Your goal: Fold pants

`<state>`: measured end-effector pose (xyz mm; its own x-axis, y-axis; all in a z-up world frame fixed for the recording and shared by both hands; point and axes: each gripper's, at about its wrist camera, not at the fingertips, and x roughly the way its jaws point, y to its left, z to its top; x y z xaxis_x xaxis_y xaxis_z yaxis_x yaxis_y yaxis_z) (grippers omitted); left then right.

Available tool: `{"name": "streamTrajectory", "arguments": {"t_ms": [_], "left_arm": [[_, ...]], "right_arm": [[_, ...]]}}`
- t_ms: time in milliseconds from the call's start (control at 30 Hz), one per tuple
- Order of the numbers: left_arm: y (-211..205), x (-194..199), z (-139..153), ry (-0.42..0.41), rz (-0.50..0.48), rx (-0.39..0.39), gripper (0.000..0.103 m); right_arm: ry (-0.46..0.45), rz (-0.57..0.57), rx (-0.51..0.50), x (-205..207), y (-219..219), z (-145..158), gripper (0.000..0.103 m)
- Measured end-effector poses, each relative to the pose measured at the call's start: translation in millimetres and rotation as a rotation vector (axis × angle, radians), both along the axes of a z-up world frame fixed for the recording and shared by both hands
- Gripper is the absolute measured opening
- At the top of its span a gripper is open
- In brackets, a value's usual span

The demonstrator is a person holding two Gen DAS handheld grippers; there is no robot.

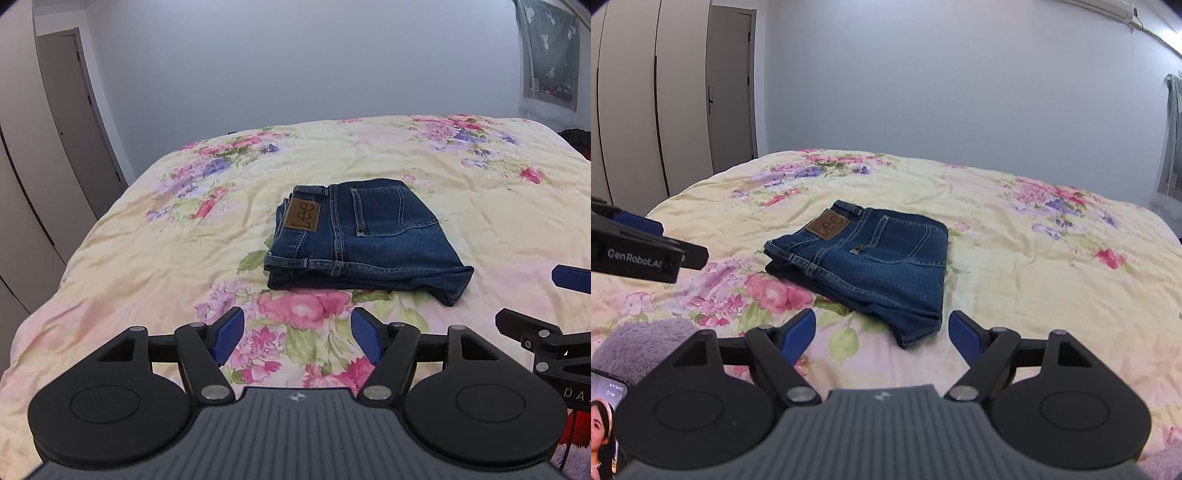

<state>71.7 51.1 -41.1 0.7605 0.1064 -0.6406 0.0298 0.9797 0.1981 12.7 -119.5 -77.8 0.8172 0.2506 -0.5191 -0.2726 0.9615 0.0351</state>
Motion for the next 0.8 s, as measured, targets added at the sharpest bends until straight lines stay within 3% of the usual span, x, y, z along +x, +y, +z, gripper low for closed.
{"name": "streamTrajectory", "arguments": {"t_ms": [167, 800], "left_arm": [[-11.8, -1.8, -9.9, 0.029, -0.004, 0.048, 0.078], [-20.5, -11.7, -0.6, 0.026, -0.006, 0.018, 0.078]], "right_arm": [[0.039, 0.004, 0.013, 2.9, 2.4, -8.4, 0.075], [0.002, -0.014, 0.059, -7.9, -7.8, 6.7, 0.077]]}}
